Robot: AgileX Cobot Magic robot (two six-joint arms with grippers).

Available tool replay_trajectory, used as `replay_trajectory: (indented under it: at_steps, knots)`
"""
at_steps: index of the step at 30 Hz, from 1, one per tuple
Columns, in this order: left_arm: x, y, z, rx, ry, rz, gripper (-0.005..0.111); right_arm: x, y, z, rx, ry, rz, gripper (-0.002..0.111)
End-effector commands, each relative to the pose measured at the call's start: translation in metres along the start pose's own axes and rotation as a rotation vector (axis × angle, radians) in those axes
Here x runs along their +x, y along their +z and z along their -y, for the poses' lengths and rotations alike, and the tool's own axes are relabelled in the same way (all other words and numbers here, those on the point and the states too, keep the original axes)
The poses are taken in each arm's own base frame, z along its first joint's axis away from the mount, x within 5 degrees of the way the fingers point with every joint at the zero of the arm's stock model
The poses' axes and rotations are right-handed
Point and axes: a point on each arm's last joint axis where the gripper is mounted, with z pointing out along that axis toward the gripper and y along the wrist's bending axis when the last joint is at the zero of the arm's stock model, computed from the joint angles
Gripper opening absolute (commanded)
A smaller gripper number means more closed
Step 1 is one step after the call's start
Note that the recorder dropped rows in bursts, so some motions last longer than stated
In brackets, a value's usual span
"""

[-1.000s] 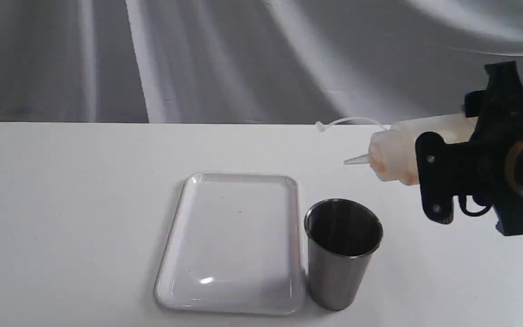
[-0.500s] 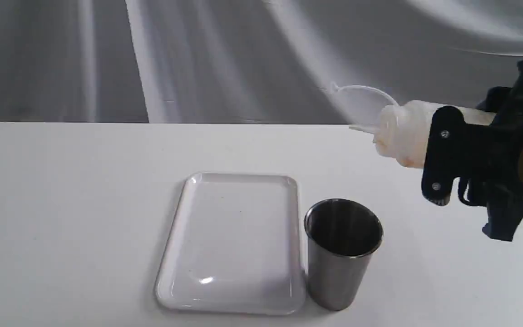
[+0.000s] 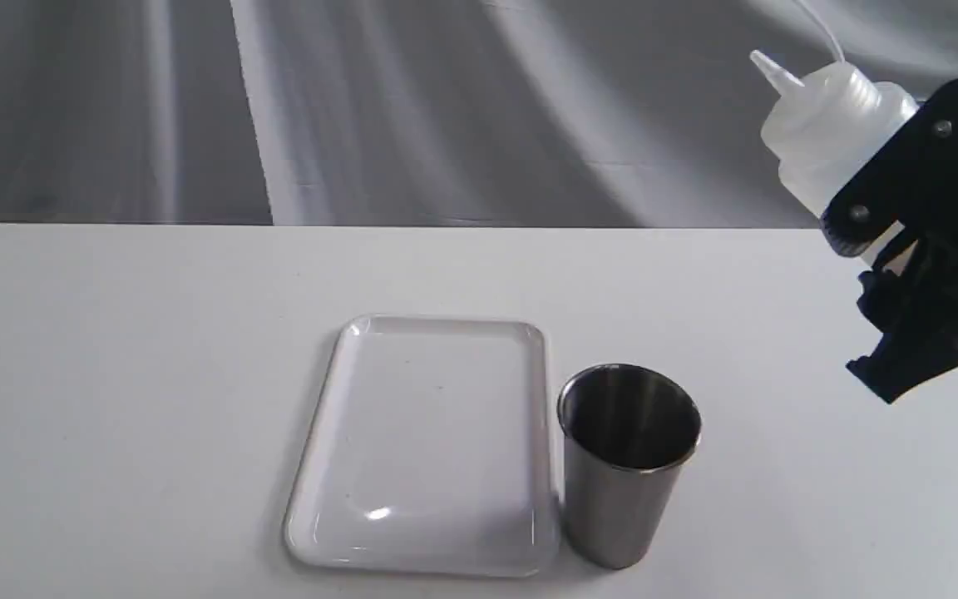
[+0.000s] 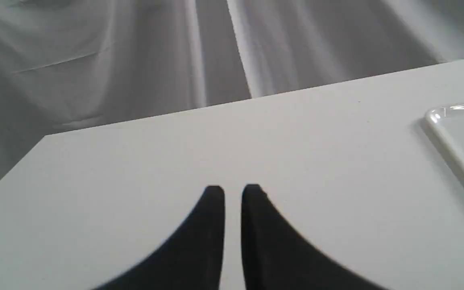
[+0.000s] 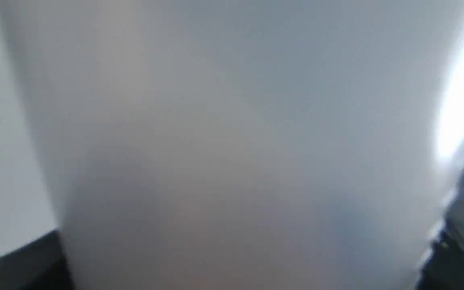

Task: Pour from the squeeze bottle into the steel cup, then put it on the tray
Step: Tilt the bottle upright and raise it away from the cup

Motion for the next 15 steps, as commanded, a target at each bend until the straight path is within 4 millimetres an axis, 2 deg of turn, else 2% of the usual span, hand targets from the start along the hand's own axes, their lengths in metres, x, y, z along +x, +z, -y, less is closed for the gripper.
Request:
replay_trajectory:
  at_steps: [1,7,15]
  knots:
    - [0.000,0.000,0.000,-0.002,-0.008,0.013,0.008,-0.005,-0.005,0.003,-0.024,0.106,0.041,0.000]
    - [0.000,0.000,0.000,-0.002,-0.008,0.013,0.008,-0.011,-0.010,0.000,-0.081,0.143,0.112,0.000]
    - [0.000,0.000,0.000,-0.002,-0.006,0.013,0.008,-0.037,-0.058,0.011,-0.229,0.272,0.482,0.000]
